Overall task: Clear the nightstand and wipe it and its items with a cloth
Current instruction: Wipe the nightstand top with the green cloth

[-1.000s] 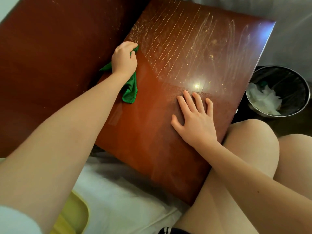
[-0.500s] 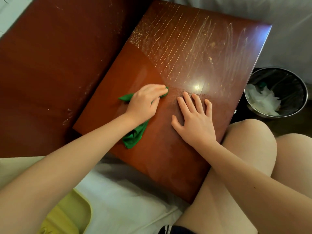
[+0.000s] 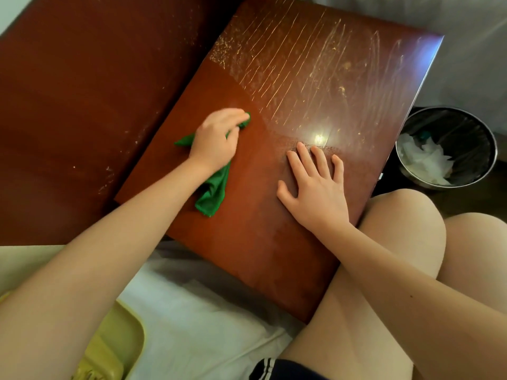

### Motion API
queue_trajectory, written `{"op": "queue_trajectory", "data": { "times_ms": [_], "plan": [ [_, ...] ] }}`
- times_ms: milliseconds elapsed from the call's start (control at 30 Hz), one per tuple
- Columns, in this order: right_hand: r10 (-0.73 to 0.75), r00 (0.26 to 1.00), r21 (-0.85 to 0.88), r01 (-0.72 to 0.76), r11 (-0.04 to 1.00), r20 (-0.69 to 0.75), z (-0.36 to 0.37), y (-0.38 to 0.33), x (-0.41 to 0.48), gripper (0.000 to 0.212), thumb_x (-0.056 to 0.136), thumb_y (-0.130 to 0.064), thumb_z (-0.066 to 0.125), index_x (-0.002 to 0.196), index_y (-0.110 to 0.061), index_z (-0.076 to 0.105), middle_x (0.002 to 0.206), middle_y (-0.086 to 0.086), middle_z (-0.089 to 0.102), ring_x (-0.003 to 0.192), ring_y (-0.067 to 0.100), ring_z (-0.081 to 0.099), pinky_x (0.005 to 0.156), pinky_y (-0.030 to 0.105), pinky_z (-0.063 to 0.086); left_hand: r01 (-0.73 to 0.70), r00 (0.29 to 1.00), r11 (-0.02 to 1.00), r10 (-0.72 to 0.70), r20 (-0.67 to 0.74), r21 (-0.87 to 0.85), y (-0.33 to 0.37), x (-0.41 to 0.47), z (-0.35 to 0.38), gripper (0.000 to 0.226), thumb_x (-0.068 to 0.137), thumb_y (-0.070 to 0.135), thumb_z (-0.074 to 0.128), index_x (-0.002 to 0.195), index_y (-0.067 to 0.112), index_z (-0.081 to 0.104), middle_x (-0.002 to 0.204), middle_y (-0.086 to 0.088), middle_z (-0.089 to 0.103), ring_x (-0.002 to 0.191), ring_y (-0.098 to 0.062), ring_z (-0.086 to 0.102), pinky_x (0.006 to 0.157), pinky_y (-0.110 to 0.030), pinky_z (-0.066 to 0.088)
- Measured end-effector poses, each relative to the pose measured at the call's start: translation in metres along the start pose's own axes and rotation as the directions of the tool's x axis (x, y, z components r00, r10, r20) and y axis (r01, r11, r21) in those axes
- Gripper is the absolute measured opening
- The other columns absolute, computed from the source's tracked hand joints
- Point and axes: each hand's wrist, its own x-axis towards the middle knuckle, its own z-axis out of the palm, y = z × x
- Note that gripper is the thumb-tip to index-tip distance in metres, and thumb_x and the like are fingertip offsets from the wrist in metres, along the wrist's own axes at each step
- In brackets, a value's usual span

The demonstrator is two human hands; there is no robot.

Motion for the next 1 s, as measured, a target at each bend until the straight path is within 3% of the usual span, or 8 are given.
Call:
{"op": "queue_trajectory", "data": {
  "times_ms": [167, 300, 633, 1000],
  "plan": [
    [0.004, 1.000, -0.002, -0.004, 1.000, 0.006, 0.000, 0.000, 0.000, 0.060, 0.088, -0.047, 0.030, 0.137, -0.017, 0.045, 0.148, 0.004, 0.039, 0.138, 0.028, 0.031, 0.112, 0.050, 0.013, 0.289, 0.950, 0.957, -0.285, -0.128, 0.008, -0.010, 0.045, 0.001, 0.036, 0.095, 0.008, 0.042, 0.126, 0.012, 0.059, 0.130, -0.002, 0.057, 0.121, -0.018, 0.050, 0.096, -0.019, 0.034],
    [0.005, 1.000, -0.006, -0.005, 1.000, 0.015, -0.001, 0.000, 0.001, 0.061, 0.088, -0.049, 0.028, 0.138, -0.019, 0.043, 0.150, 0.004, 0.037, 0.139, 0.027, 0.028, 0.113, 0.050, 0.010, 0.346, 0.929, 0.938, -0.338, -0.149, 0.028, -0.009, 0.056, 0.004, 0.036, 0.096, 0.008, 0.041, 0.128, 0.013, 0.058, 0.132, 0.000, 0.055, 0.123, -0.016, 0.047, 0.097, -0.019, 0.034],
    [0.002, 1.000, -0.010, -0.002, 1.000, 0.008, 0.000, 0.000, 0.000, 0.060, 0.088, -0.048, 0.030, 0.137, -0.016, 0.045, 0.148, 0.005, 0.039, 0.138, 0.028, 0.031, 0.112, 0.049, 0.012, 0.123, 0.991, 0.989, -0.119, -0.053, 0.079, -0.002, 0.042, 0.006, 0.036, 0.094, 0.006, 0.043, 0.125, 0.011, 0.060, 0.130, -0.005, 0.058, 0.122, -0.021, 0.049, 0.098, -0.027, 0.038],
    [0.004, 1.000, -0.008, -0.005, 1.000, -0.010, 0.000, -0.001, -0.001, 0.060, 0.087, -0.047, 0.032, 0.136, -0.015, 0.046, 0.147, 0.006, 0.040, 0.136, 0.029, 0.033, 0.111, 0.049, 0.012, -0.157, 0.987, 0.987, 0.157, 0.015, -0.025, 0.034, -0.016, 0.013, 0.035, 0.084, 0.001, 0.051, 0.114, 0.009, 0.067, 0.117, -0.008, 0.066, 0.111, -0.026, 0.059, 0.097, -0.029, 0.039]
  ]
}}
